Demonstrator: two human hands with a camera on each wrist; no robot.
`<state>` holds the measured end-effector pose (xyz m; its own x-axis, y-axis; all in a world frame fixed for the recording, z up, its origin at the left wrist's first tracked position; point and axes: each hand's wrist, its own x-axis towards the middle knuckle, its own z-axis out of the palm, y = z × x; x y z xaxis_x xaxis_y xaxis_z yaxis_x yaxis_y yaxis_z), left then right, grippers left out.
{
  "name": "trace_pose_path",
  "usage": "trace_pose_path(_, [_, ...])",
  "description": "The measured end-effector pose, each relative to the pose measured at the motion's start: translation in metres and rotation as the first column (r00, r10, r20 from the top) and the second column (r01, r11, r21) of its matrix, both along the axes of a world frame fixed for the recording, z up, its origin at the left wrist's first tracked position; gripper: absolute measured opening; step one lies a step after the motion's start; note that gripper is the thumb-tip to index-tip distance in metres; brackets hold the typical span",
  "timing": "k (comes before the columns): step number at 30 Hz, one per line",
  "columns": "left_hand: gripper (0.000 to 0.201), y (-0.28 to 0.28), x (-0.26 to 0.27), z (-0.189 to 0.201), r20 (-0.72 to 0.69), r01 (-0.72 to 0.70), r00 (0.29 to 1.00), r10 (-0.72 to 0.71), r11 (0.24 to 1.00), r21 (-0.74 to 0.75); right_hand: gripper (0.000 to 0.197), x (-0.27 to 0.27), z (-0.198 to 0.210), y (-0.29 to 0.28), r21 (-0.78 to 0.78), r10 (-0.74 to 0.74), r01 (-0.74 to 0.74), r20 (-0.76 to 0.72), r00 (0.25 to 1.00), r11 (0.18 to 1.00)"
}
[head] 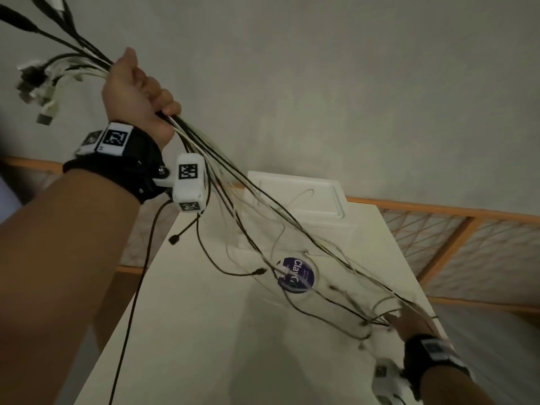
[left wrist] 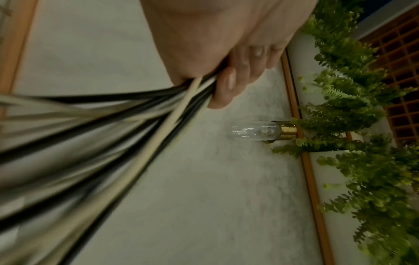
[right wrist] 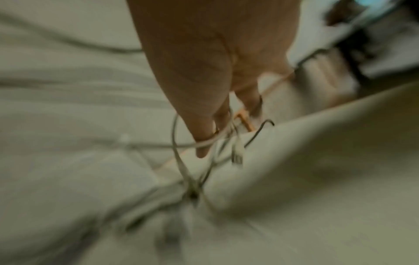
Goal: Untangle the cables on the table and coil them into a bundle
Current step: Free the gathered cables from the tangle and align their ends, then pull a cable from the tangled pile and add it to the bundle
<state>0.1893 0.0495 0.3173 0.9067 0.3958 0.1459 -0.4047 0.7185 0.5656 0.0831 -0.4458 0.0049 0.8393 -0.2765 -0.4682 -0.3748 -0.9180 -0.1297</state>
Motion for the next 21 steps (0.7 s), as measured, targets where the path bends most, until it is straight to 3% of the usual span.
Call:
trace_pose_path(2, [0.048, 0.002, 0.000, -0.002, -0.017, -0.009, 1.000, 0.009, 1.000, -0.012, 0.130, 0.001, -0.014, 0.003, -0.090, -0.119, 0.123, 0.048, 0.992, 0.988])
trace_pose_path(3, [0.049, 0.003, -0.001, -0.001, -0.023, -0.015, 1.000, 0.015, 1.000, -0.027, 0.139, 0.001, -0.016, 0.009, -0.048, -0.118, 0.121, 0.056, 0.991, 0.992])
trace_pose_path(5, [0.049, 0.003, -0.002, 0.000, -0.022, -0.018, 1.000, 0.017, 0.998, -0.055, 0.164, -0.004, -0.004, 0.023, 0.161, -0.098, 0.115, -0.111, 0.989, 0.980])
trace_pose_path(7, [0.049, -0.001, -0.005, 0.002, -0.005, 0.004, 1.000, -0.004, 0.998, -0.061, 0.177, -0.006, 0.015, 0.039, 0.111, 0.051, -0.023, -0.257, 0.965, 0.994])
trace_pose_path(8, [0.049, -0.005, -0.007, 0.003, 0.006, 0.021, 1.000, -0.021, 0.998, -0.056, 0.171, -0.007, 0.031, 0.053, 0.104, 0.169, -0.144, -0.293, 0.941, 0.984])
trace_pose_path(10, [0.049, -0.016, -0.010, 0.005, 0.024, 0.056, 0.998, -0.055, 0.998, -0.033, 0.125, -0.002, 0.061, 0.089, 0.065, 0.379, -0.378, -0.298, 0.876, 0.924])
trace_pose_path(11, [0.049, -0.021, -0.012, 0.006, 0.031, 0.073, 0.997, -0.072, 0.997, -0.020, 0.098, 0.003, 0.077, 0.105, 0.046, 0.481, -0.484, -0.219, 0.849, 0.874])
trace_pose_path(13, [0.050, -0.033, -0.016, 0.008, 0.050, 0.107, 0.993, -0.107, 0.994, 0.003, 0.073, 0.011, 0.118, 0.139, -0.024, 0.585, -0.585, 0.003, 0.811, 0.811])
trace_pose_path(14, [0.050, -0.040, -0.019, 0.009, 0.066, 0.128, 0.989, -0.129, 0.992, 0.012, 0.058, 0.017, 0.139, 0.155, -0.015, 0.518, -0.529, 0.231, 0.824, 0.849])
trace_pose_path(15, [0.050, -0.047, -0.021, 0.011, 0.084, 0.154, 0.984, -0.155, 0.988, 0.021, 0.045, 0.022, 0.155, 0.170, 0.051, 0.398, -0.483, 0.494, 0.773, 0.874])
trace_pose_path(16, [0.050, -0.054, -0.024, 0.012, 0.103, 0.181, 0.978, -0.183, 0.983, 0.030, 0.046, 0.026, 0.168, 0.184, 0.177, 0.216, -0.483, 0.728, 0.650, 0.858])
trace_pose_path(17, [0.049, -0.062, -0.028, 0.013, 0.124, 0.209, 0.969, -0.212, 0.977, 0.040, 0.064, 0.033, 0.177, 0.199, 0.265, 0.074, -0.545, 0.850, 0.521, 0.796])
trace_pose_path(18, [0.049, -0.070, -0.032, 0.015, 0.147, 0.233, 0.960, -0.238, 0.971, 0.052, 0.084, 0.043, 0.180, 0.213, 0.314, 0.035, -0.607, 0.869, 0.493, 0.730])
trace_pose_path(19, [0.049, -0.077, -0.036, 0.018, 0.168, 0.250, 0.952, -0.257, 0.966, 0.064, 0.096, 0.052, 0.176, 0.224, 0.336, 0.105, -0.626, 0.822, 0.560, 0.703])
trace_pose_path(20, [0.049, -0.081, -0.039, 0.023, 0.188, 0.259, 0.945, -0.268, 0.963, 0.073, 0.093, 0.062, 0.161, 0.234, 0.343, 0.212, -0.617, 0.731, 0.649, 0.708])
trace_pose_path(21, [0.048, -0.083, -0.042, 0.028, 0.208, 0.259, 0.940, -0.270, 0.963, 0.080, 0.076, 0.069, 0.139, 0.237, 0.337, 0.294, -0.575, 0.607, 0.738, 0.746])
